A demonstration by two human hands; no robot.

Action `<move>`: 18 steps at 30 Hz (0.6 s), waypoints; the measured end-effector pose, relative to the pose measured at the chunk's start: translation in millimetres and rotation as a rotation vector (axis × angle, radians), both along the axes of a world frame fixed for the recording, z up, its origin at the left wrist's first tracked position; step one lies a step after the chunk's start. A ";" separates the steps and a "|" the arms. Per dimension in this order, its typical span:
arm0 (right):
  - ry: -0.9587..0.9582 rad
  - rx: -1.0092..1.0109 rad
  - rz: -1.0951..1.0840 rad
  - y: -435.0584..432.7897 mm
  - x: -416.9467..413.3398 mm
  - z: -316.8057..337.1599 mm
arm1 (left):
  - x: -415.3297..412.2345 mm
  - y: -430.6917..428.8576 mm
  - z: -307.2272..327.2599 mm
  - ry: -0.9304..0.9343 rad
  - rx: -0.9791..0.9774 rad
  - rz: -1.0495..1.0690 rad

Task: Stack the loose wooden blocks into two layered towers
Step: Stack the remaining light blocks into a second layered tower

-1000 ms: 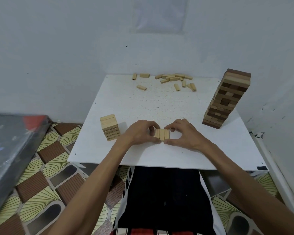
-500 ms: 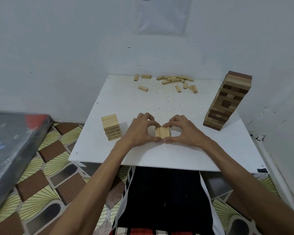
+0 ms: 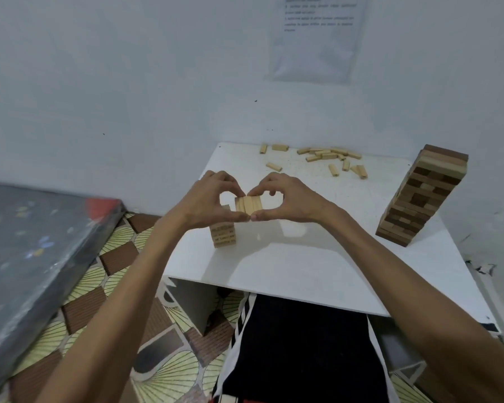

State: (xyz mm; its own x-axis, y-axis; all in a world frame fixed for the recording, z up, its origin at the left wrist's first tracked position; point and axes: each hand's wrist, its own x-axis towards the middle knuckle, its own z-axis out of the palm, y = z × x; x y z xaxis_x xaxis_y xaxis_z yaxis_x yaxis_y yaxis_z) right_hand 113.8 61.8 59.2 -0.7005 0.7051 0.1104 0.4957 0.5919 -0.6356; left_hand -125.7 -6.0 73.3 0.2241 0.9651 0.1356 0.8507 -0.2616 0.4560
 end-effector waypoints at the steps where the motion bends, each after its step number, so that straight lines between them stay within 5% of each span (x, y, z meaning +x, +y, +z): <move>1: -0.008 -0.007 0.015 0.9 -10.6 2.5 | -9.5 -2.5 0.7 -0.008 -0.011 0.019; 18: -0.134 -0.063 0.092 10.1 -73.0 -6.4 | -52.0 -20.2 -19.5 -0.062 -0.080 0.186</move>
